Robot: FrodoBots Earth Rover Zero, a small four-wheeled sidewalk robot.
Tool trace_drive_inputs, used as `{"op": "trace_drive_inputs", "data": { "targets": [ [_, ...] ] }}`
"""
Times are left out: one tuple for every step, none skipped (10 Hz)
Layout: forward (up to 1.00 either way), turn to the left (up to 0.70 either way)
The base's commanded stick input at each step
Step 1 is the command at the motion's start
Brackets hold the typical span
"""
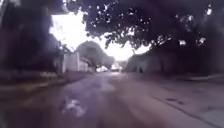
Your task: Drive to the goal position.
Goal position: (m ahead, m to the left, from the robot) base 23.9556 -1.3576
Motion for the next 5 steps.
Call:
{"op": "trace_drive_inputs", "data": {
  "targets": [
    [0.70,0.00],
    [0.70,0.00],
    [0.70,0.00],
    [0.70,0.00],
    [0.70,0.00]
  ]
}}
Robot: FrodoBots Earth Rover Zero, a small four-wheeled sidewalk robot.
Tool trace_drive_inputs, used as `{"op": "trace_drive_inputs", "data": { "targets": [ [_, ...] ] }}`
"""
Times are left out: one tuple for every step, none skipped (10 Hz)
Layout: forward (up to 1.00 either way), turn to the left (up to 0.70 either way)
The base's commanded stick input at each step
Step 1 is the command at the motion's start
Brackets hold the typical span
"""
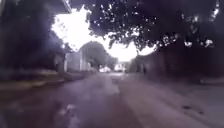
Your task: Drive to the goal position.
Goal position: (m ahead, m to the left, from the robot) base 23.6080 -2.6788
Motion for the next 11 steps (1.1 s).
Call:
{"op": "trace_drive_inputs", "data": {
  "targets": [
    [0.70,0.00],
    [0.70,0.00],
    [0.44,0.00],
    [0.05,0.00],
    [0.08,0.00],
    [0.54,0.00],
    [0.67,0.00],
    [0.70,0.00],
    [0.70,0.00],
    [0.70,-0.35],
    [0.70,-0.35]
  ]
}}
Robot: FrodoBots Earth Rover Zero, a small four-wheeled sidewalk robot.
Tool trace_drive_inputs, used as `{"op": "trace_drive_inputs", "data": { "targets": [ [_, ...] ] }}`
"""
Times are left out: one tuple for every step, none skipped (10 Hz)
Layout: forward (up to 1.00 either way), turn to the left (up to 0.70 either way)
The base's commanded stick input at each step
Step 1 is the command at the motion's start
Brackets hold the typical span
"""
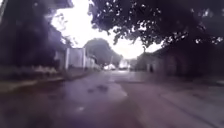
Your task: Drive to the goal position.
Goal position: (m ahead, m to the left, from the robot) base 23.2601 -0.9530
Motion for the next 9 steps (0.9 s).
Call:
{"op": "trace_drive_inputs", "data": {
  "targets": [
    [0.70,-0.35],
    [0.70,-0.35],
    [0.70,-0.35],
    [0.70,-0.35],
    [0.70,-0.35],
    [0.70,-0.20],
    [0.70,0.00],
    [0.70,0.00],
    [0.70,0.00]
  ]
}}
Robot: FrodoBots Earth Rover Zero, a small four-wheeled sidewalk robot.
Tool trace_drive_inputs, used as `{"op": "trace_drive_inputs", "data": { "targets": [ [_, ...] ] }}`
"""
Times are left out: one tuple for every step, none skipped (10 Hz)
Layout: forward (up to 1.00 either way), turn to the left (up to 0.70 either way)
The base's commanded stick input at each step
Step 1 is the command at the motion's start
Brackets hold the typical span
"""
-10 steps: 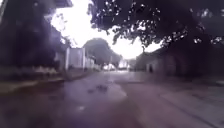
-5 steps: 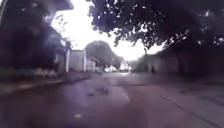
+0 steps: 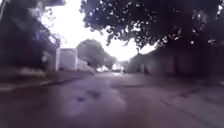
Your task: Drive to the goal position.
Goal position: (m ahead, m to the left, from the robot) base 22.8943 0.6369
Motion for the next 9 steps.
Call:
{"op": "trace_drive_inputs", "data": {
  "targets": [
    [0.70,0.00],
    [0.70,0.00],
    [0.70,0.00],
    [0.70,0.00],
    [0.70,0.00],
    [0.70,0.00],
    [0.70,0.00],
    [0.70,0.00],
    [0.70,0.00]
  ]
}}
